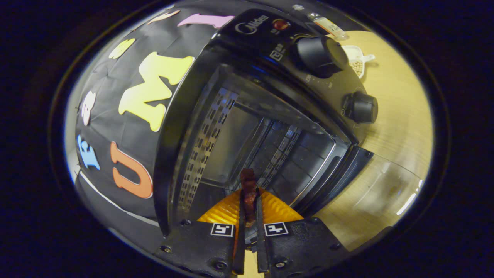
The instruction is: Open the toaster oven, put the food inside, and close the toaster oven door.
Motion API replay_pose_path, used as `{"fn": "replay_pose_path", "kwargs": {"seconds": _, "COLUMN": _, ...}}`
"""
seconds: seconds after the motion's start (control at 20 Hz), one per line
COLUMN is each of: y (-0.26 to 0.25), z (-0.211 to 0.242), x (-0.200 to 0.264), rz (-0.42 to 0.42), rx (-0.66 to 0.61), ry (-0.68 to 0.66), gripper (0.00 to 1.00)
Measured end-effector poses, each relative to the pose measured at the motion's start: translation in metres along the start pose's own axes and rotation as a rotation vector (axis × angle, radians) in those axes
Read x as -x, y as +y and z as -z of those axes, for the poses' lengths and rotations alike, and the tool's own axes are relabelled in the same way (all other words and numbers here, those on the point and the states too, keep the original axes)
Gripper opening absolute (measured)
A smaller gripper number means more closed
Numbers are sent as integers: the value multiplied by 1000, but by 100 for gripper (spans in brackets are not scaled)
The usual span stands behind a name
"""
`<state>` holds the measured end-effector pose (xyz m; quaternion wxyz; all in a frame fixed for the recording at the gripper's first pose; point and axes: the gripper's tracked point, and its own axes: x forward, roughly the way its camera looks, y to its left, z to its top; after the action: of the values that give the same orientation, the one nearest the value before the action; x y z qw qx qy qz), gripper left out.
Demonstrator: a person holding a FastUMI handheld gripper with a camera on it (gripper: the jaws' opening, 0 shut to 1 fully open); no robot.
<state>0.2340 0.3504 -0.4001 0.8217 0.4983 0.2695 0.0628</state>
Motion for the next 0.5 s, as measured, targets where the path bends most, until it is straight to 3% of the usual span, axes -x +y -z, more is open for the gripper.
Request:
{"fn": "replay_pose_path", "kwargs": {"seconds": 0.15, "y": -7, "z": 1, "x": 0, "rz": 29, "rx": 39, "ry": 9, "gripper": 18}}
{"fn": "replay_pose_path", "kwargs": {"seconds": 0.3, "y": -16, "z": -2, "x": 2, "rz": 91, "rx": 189, "ry": 6, "gripper": 24}}
{"fn": "replay_pose_path", "kwargs": {"seconds": 0.4, "y": -12, "z": 2, "x": 4, "rz": 85, "rx": 242, "ry": 26, "gripper": 34}}
{"fn": "replay_pose_path", "kwargs": {"seconds": 0.5, "y": -11, "z": 2, "x": 7, "rz": 82, "rx": 322, "ry": 39, "gripper": 54}}
